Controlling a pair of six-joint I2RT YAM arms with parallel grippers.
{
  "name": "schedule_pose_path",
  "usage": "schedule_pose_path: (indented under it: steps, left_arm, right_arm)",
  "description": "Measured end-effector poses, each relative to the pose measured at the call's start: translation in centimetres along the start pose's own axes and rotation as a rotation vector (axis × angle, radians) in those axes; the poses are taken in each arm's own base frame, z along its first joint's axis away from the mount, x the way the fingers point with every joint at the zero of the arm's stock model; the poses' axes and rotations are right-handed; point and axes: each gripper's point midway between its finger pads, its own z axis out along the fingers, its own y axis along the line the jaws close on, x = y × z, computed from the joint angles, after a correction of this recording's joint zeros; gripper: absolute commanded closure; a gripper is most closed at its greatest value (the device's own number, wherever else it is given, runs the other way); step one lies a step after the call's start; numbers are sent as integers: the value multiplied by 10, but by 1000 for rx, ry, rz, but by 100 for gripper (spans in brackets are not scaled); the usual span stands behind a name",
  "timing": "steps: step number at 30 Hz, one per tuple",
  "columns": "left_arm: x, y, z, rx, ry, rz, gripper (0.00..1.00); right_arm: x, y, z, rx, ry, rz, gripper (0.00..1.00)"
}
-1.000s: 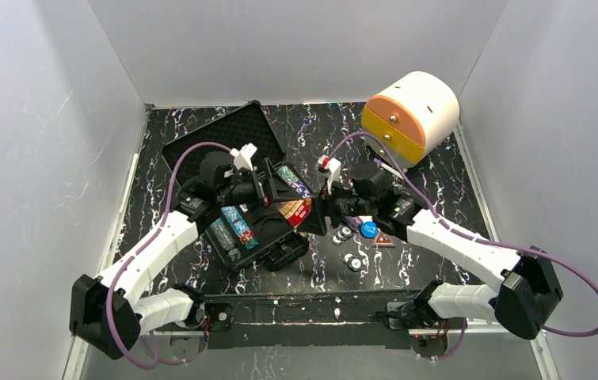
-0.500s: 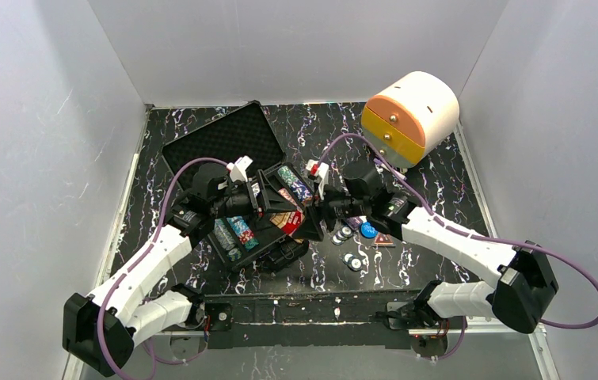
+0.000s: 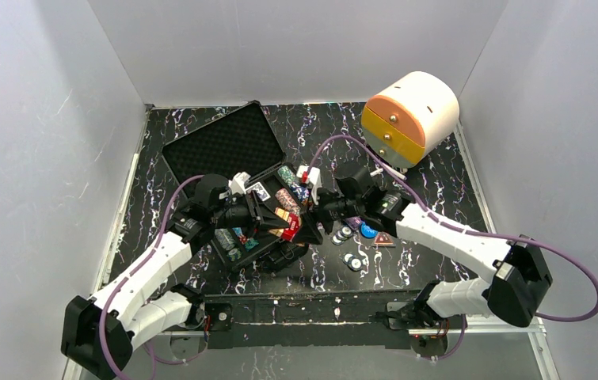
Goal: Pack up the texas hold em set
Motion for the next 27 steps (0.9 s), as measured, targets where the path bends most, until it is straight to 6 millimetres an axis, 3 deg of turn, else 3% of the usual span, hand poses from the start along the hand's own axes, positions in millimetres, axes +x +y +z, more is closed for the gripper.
schedule_pose_path:
  steps: [2, 5, 8, 12, 18, 27]
  left_arm:
    - [1, 0, -1, -5, -3, -1, 90]
    - [-5, 2, -6, -48, -53, 8, 93]
    - [-16, 4, -13, -102, -140, 28, 94]
    - [-37, 8, -35, -162, -335, 50, 91]
    - [-56, 10, -61, -169, -546, 33, 86]
    - [-74, 38, -49, -292, -579, -26, 80]
  right_arm:
    - [0, 1, 2, -4, 33, 17, 11]
    - [-18, -1, 4, 6, 13, 19, 2]
    - [-33, -3, -2, 44, -67, 6, 1]
    - [-38, -8, -23, 156, -180, 55, 2]
    - [-47, -42, -48, 408, -322, 319, 2]
    - [-21, -69, -66, 603, -397, 716, 2]
